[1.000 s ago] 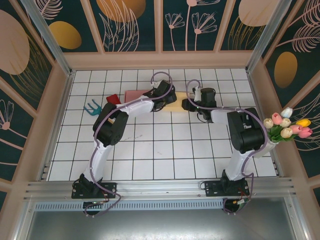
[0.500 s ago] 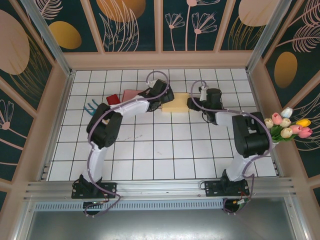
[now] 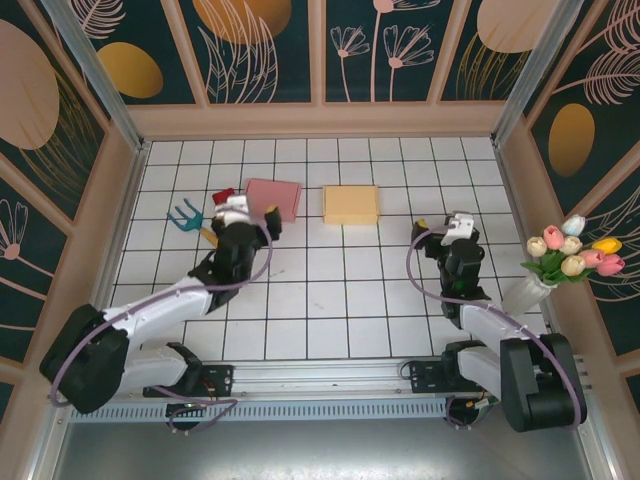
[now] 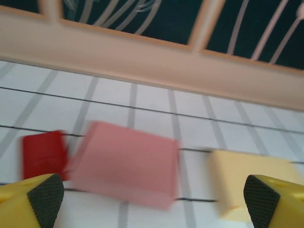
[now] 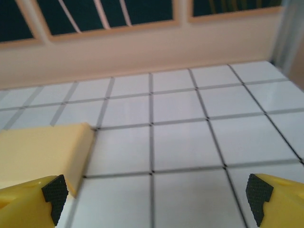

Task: Fold the paper box

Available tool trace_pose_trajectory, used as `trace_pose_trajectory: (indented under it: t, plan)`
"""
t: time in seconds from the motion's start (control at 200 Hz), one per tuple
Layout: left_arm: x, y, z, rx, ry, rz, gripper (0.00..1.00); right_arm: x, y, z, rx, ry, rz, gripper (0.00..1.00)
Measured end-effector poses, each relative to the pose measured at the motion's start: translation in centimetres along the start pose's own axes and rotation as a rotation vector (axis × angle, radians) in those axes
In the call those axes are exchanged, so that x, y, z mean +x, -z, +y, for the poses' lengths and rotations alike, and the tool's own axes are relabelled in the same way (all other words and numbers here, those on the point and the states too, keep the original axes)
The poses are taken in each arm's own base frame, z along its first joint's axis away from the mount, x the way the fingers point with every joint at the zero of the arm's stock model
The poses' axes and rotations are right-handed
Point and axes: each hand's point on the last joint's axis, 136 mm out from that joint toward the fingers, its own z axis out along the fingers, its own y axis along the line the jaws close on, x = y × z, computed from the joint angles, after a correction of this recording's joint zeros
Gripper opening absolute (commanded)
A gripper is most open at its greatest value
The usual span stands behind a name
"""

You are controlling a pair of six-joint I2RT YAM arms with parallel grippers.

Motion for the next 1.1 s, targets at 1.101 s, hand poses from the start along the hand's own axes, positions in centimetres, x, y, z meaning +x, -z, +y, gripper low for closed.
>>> trace_pose_trajectory:
  t: [1.101]
  plan:
    - [2.8, -2.8, 18.1, -0.319, -0.069, -0.148, 0.99, 2.2, -4.4, -1.9, -0.069, -0.013, -0.027, 0.99]
